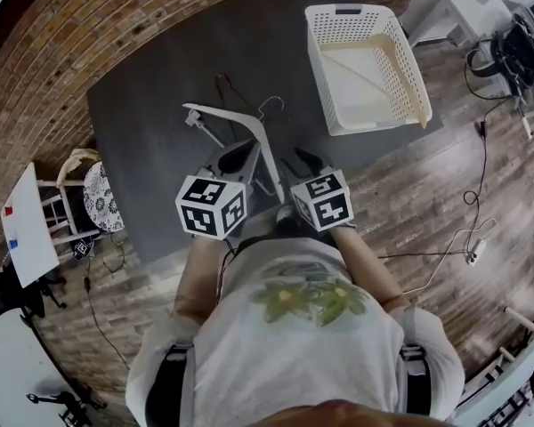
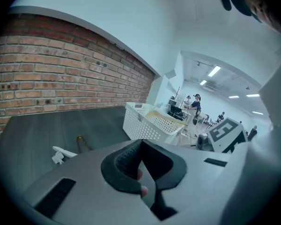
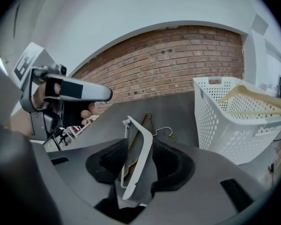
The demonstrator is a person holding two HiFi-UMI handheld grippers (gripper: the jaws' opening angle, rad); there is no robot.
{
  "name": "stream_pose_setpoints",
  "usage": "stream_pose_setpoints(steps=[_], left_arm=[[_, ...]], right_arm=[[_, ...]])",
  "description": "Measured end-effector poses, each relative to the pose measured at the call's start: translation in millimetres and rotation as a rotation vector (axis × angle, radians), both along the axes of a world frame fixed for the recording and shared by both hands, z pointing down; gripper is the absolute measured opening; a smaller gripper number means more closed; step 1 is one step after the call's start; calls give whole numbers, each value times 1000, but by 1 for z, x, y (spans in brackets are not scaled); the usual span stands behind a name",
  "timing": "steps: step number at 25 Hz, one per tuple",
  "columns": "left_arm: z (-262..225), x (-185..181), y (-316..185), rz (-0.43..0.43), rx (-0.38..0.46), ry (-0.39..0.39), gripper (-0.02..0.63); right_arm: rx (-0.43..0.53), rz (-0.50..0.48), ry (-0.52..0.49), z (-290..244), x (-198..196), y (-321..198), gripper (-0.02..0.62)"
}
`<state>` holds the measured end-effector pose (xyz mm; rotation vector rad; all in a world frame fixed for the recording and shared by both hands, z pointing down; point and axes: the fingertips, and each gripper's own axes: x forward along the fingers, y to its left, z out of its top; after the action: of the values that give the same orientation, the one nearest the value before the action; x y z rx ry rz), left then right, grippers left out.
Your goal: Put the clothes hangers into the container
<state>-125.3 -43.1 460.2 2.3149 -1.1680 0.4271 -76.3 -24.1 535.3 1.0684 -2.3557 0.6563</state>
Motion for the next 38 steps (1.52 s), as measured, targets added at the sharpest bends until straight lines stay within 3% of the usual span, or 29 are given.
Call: stream_pose_setpoints(steps=[7,18,33,38], left_arm=[[20,-26,8,-32,-26,-19,29],[47,-35,9,-41,-67,-14,29],[81,-42,5,-61,-118,7,29],[93,-40,6,-62,-144,18,29]], right_arm=[[-59,-11,10,45,-34,-10,170],[-144,32,55,108,-57,-32,175],[-216,32,162,169,-64,-44,175],[-212,48,157,178,-67,-49,175]])
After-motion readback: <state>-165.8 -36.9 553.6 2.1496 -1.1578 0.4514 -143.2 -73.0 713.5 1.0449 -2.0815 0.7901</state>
